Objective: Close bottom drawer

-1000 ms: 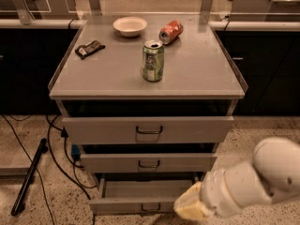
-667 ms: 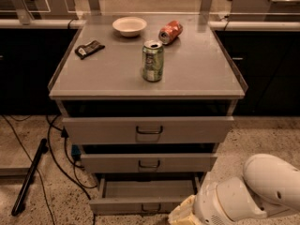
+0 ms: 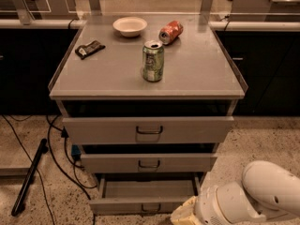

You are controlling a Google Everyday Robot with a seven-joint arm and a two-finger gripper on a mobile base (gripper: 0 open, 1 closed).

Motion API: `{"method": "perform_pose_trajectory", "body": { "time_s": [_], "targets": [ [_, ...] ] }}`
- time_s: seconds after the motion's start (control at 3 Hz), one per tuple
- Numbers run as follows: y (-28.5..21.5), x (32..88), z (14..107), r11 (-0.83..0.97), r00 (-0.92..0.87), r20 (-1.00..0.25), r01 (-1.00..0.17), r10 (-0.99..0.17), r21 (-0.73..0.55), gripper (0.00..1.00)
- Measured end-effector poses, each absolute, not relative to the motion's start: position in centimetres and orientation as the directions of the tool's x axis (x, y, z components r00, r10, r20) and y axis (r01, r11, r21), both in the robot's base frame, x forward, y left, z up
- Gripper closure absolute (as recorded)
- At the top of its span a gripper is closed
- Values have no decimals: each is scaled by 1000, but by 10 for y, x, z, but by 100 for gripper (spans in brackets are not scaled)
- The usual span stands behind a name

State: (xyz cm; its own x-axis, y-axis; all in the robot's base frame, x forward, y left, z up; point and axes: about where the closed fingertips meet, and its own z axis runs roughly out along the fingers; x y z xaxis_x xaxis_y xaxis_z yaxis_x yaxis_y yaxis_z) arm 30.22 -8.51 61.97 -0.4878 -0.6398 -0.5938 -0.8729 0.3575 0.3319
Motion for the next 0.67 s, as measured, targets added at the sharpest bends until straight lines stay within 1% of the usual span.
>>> {"method": "perform_pose_trajectory", "body": {
  "time_s": [0.33,0.67],
  "targets": [
    [-111,305,542,416,-513,-578,-857,-635,304,100],
    [-136,321,457,461,-513,-562,-853,-649,246,100]
  ]
}}
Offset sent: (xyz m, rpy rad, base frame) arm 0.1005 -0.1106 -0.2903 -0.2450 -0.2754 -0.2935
